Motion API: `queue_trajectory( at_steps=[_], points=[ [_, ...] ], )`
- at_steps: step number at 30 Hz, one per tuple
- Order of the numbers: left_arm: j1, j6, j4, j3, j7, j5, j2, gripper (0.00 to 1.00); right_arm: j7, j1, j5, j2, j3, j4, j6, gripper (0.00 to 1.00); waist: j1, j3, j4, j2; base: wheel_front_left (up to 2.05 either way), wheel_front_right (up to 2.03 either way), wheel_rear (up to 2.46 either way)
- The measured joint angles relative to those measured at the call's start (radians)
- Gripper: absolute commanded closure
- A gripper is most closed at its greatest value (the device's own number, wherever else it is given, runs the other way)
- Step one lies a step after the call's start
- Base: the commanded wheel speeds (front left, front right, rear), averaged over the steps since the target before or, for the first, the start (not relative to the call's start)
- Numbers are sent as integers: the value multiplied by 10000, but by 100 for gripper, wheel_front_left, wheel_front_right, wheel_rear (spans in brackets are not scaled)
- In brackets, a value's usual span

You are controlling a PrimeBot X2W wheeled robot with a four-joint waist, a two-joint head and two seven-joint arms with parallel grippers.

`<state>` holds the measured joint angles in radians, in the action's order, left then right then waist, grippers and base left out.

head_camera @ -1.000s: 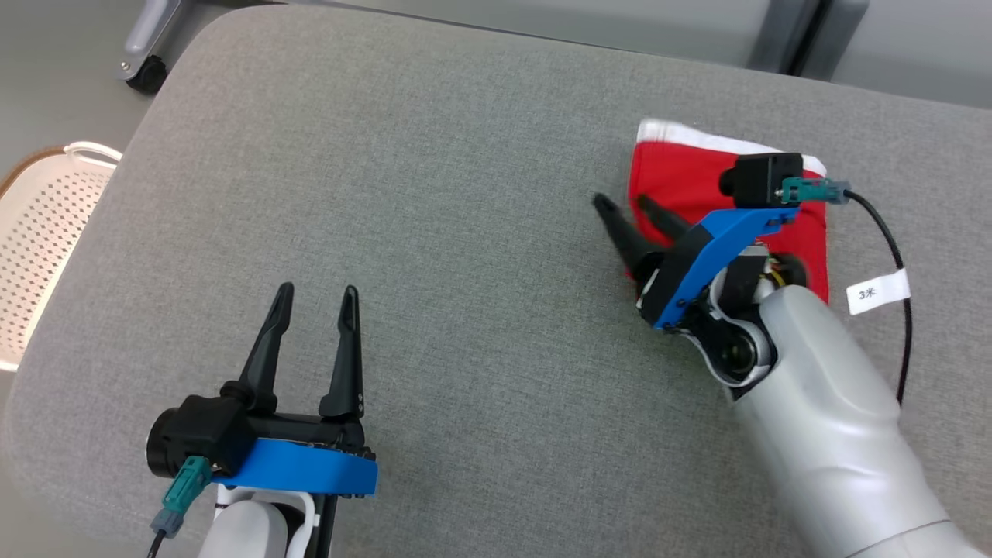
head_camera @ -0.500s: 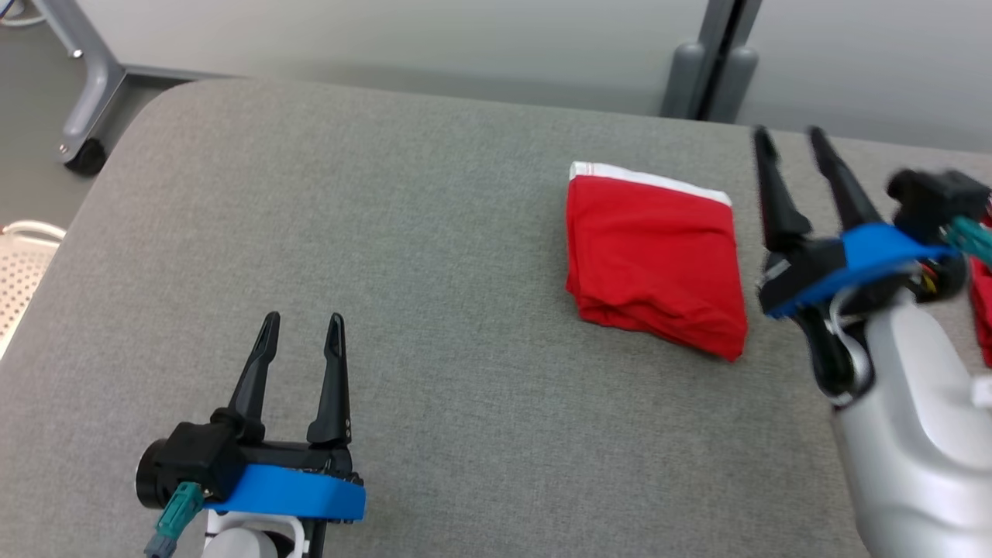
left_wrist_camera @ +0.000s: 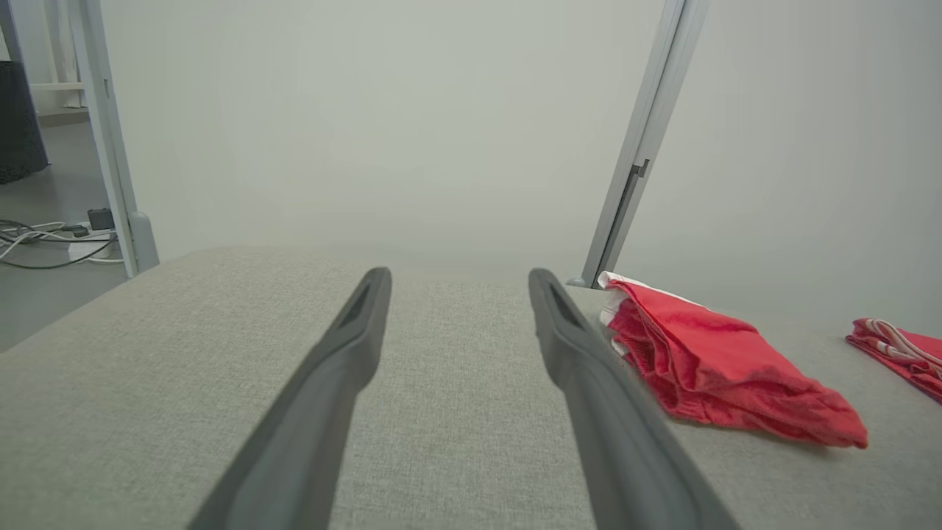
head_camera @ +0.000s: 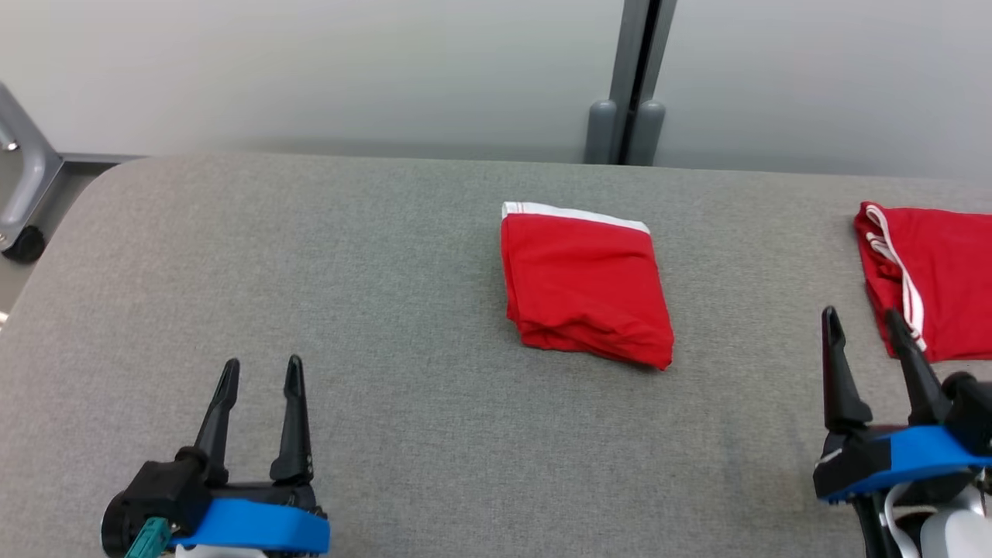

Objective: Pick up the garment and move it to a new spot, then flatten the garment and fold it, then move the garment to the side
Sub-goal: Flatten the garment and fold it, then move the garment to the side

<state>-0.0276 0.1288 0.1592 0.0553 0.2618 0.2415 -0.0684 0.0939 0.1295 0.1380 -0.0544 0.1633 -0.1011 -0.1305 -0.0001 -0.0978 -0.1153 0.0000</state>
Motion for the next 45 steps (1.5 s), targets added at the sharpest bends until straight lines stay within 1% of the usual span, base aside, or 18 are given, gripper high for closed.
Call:
queue_trajectory(
  at_steps=[5,12,19,27,30,32,35,38,40,45],
  points=[
    [284,0,247,-190,-2,-42,-63,0,-40,-717,332,29,-255,215,0,0,0,267,201,0,0,0,0],
    [537,0,686,-242,0,-142,-84,0,-33,-1336,500,36,-374,165,0,0,0,639,360,0,0,0,0],
    [536,0,861,-151,0,-203,-117,0,-67,-1499,667,36,-408,161,0,0,0,744,487,-1,0,0,0],
    [532,0,802,-102,0,-226,-121,0,-443,-1407,581,38,-433,90,0,0,1,606,382,0,0,0,0],
    [455,0,658,-102,0,-240,-123,0,-1110,-693,623,36,-571,-59,0,0,1,429,342,1,0,0,0],
    [330,0,583,-84,-2,-265,-121,0,-1831,105,711,42,-721,-228,0,0,2,277,297,1,0,0,0],
    [27,0,424,-4,0,-291,-111,0,-2945,1489,1141,56,-616,-767,0,0,1,17,162,1,0,0,0],
    [-239,0,222,184,-2,-291,-40,0,-4063,2894,1254,42,-512,-1743,0,0,3,-325,-6,2,0,0,0],
    [-371,0,146,265,0,-291,-13,0,-4591,3630,1279,44,-464,-2439,0,0,3,-562,-150,2,0,0,0],
    [-721,0,13,343,0,-291,-2,0,-5066,4992,959,56,-65,-4117,0,0,3,-1192,-608,2,0,0,0]
  ],
)
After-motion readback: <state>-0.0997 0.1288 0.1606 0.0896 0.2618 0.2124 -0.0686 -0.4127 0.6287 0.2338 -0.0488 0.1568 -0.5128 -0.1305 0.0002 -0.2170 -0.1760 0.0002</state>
